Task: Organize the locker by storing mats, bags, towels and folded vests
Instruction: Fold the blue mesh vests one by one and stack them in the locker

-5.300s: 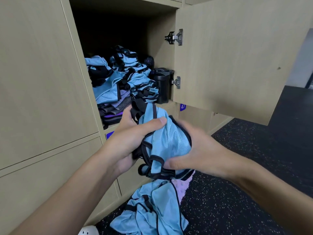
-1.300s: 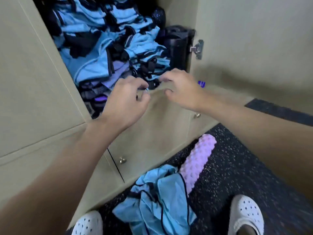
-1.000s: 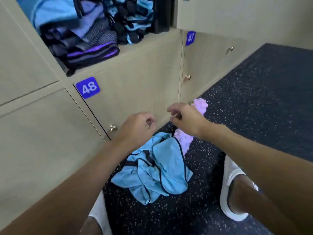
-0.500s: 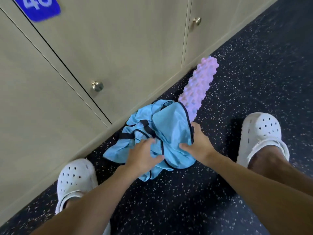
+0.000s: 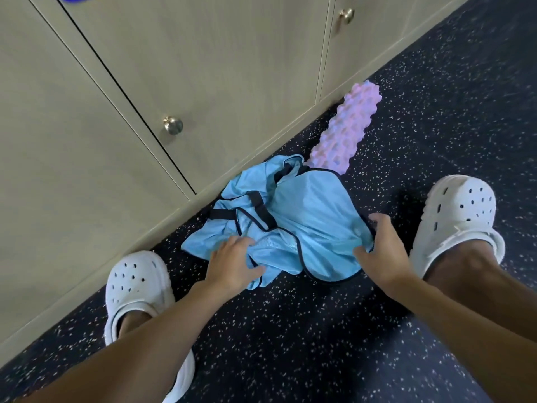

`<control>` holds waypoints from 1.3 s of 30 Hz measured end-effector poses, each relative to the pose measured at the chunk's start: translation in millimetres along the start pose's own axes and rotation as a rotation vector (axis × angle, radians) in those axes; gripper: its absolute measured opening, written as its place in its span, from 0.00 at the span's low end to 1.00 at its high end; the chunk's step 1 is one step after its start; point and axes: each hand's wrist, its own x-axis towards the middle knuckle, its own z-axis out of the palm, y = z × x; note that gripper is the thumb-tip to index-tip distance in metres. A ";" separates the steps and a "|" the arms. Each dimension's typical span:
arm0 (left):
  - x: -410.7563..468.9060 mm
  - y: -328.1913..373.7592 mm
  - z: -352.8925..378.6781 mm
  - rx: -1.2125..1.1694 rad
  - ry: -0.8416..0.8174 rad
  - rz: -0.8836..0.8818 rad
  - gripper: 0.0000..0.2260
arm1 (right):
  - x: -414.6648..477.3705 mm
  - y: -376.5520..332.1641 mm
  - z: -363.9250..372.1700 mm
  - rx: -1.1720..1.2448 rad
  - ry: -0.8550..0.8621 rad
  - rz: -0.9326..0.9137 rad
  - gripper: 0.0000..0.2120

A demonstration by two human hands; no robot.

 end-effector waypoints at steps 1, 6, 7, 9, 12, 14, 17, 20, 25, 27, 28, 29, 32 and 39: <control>-2.8 -1.3 4.0 0.008 0.025 0.006 0.27 | -1.9 -0.8 2.4 -0.065 0.023 -0.046 0.30; -3.1 -2.7 11.1 -0.126 0.173 -0.088 0.22 | -8.7 -13.0 18.5 -0.301 0.143 -0.254 0.26; -2.7 -3.5 12.8 -0.137 0.161 -0.120 0.23 | -9.4 -14.8 21.4 -0.331 0.148 -0.264 0.24; -2.2 -6.1 16.1 -0.105 0.159 -0.168 0.19 | -10.9 -18.5 26.7 -0.365 0.133 -0.281 0.22; -3.2 -6.4 20.6 -0.059 0.165 -0.214 0.23 | -11.8 -22.4 32.5 -0.366 0.101 -0.312 0.21; -2.1 -6.6 24.5 -0.082 0.167 -0.235 0.24 | -12.1 -25.4 35.4 -0.367 0.075 -0.328 0.21; -0.1 -6.7 25.0 -0.236 0.231 -0.266 0.07 | -13.5 -34.9 40.7 -0.341 0.030 -0.367 0.20; 12.3 -6.9 10.2 -0.415 0.340 -0.258 0.11 | -13.6 -43.9 46.9 -0.320 -0.011 -0.423 0.19; 64.7 -8.9 -19.1 -0.333 0.357 -0.147 0.20 | -5.0 -52.9 58.5 -0.328 -0.034 -0.487 0.21; 81.5 -9.6 -23.0 -0.215 0.280 -0.147 0.22 | -1.1 -55.2 62.1 -0.331 -0.047 -0.489 0.21; 87.6 -9.4 -23.4 -0.151 0.245 -0.155 0.21 | 0.5 -56.1 62.9 -0.332 -0.050 -0.488 0.22; 92.1 -9.1 -23.6 -0.094 0.226 -0.164 0.18 | 2.0 -56.7 63.2 -0.328 -0.050 -0.487 0.22; 94.7 -8.8 -24.7 -0.056 0.252 -0.166 0.12 | 5.0 -57.8 60.6 -0.314 -0.057 -0.481 0.22; 51.9 8.3 -78.7 -0.141 0.335 0.095 0.07 | 5.3 -74.9 37.6 -0.259 -0.067 -0.439 0.22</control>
